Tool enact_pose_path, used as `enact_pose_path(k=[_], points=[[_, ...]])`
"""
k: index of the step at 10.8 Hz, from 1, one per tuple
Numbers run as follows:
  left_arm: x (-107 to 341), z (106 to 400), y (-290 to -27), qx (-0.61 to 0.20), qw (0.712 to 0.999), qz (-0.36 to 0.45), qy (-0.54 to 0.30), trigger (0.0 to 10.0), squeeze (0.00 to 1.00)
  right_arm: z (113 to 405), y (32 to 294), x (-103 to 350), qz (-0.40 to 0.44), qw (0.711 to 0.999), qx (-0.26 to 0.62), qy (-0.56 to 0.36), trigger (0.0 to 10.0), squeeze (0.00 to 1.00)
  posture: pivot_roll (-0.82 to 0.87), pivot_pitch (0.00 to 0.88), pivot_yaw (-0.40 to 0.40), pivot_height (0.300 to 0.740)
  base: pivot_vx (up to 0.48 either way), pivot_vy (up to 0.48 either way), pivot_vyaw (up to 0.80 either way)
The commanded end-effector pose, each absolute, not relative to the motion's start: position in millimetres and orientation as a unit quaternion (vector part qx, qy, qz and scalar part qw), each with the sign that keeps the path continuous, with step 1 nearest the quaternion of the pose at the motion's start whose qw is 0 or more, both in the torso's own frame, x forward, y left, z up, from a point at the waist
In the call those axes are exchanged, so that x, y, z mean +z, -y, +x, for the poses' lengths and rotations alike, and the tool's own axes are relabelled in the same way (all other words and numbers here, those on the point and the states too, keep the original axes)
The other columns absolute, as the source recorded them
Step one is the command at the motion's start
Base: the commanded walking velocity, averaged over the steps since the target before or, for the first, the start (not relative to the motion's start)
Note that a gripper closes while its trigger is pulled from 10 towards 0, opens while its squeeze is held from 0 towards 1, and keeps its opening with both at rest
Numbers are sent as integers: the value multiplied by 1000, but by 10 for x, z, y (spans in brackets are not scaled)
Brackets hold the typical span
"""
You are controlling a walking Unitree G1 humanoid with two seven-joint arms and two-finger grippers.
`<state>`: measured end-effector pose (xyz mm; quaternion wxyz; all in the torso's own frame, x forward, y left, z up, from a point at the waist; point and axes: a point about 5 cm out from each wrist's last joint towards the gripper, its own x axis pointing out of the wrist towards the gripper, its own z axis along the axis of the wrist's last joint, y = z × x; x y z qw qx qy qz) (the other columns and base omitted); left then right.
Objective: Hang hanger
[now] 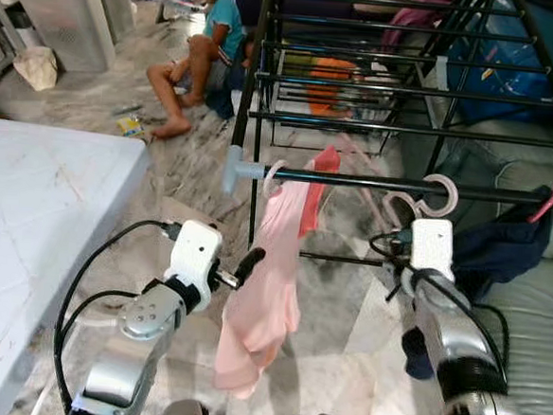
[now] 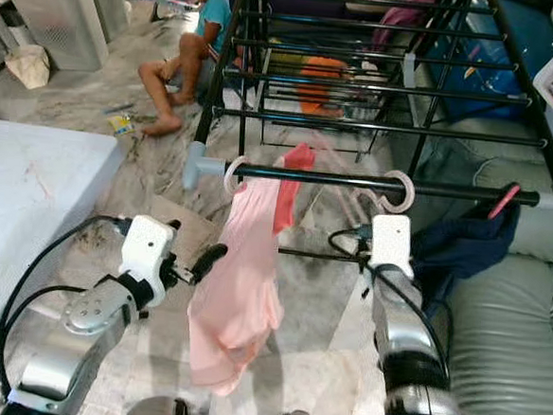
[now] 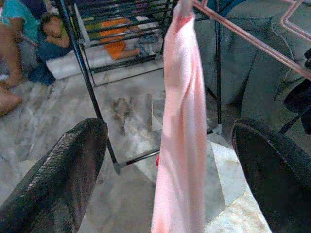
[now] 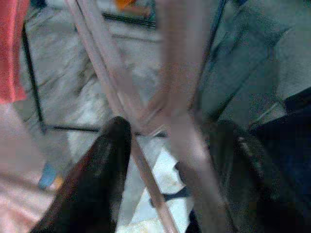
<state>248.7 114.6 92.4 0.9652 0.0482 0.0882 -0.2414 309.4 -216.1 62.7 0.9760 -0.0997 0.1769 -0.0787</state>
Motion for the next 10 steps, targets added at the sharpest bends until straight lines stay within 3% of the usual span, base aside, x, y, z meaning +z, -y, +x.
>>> enact_pose_path(k=[1, 4, 6, 10], points=[[887, 2473, -1131, -247, 963, 56, -93, 10000, 0, 3072, 2138, 710, -113, 978, -89, -151, 10000, 1000, 36, 25, 29, 740, 0, 0, 0], [875, 2481, -1124, -251, 962, 54, -95, 10000, 0, 2912, 2167, 646, -103, 974, -119, -164, 10000, 1000, 31, 18, 32, 740, 0, 0, 0], [863, 2477, -1135, -245, 963, 57, -93, 10000, 0, 2799, 2214, 707, -90, 978, -140, -127, 10000, 1000, 31, 11, 47, 740, 0, 0, 0], [847, 2500, -1160, -228, 968, 50, -90, 10000, 0, 2740, 2085, 849, -75, 989, -108, -67, 10000, 1000, 20, 0, 44, 740, 0, 0, 0]])
